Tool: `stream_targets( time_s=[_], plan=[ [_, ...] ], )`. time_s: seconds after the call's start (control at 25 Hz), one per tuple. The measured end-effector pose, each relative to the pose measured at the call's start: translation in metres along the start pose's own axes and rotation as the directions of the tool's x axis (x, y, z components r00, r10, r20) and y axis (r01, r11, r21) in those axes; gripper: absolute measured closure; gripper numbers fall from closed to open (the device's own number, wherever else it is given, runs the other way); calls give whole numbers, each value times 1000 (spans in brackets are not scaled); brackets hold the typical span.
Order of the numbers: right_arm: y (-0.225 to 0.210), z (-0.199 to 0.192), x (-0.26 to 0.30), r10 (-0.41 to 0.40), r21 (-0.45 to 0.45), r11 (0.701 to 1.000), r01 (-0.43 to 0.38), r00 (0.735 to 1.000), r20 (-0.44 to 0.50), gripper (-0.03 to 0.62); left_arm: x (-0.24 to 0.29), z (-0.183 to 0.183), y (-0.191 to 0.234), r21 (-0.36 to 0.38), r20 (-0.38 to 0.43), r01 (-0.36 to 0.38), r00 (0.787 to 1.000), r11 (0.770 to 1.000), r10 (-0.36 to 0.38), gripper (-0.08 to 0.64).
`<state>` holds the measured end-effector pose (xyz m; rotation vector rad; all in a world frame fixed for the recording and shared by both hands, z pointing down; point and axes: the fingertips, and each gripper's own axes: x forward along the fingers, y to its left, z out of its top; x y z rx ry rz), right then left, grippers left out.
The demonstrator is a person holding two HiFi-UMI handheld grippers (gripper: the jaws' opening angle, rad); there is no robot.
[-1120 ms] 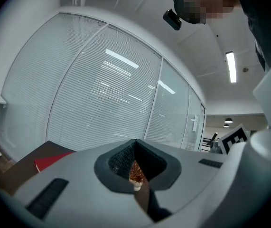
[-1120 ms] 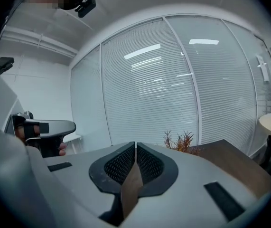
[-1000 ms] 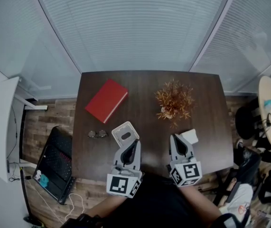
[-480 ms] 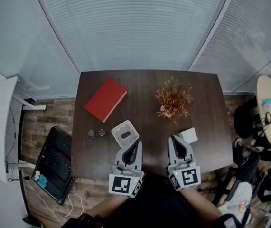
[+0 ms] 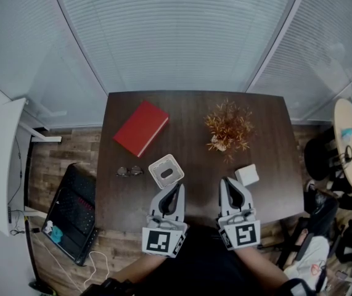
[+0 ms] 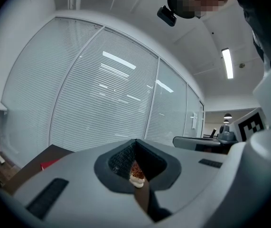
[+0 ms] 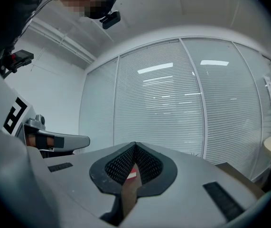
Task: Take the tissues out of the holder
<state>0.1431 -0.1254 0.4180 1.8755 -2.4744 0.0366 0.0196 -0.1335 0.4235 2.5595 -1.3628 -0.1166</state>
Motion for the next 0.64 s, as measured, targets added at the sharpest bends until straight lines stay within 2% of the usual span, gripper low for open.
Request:
stream_targets(
  time_s=[0.4, 0.64],
  plan=[
    [25, 3, -4, 32, -34, 999, -32, 999, -1, 583, -20, 1, 13, -16, 12, -24, 1000, 1000, 24, 561],
    [45, -2, -5, 38, -30, 999, -39, 999, -31, 583, -42, 5, 31, -39, 30, -65, 997, 997, 66, 561]
  ],
)
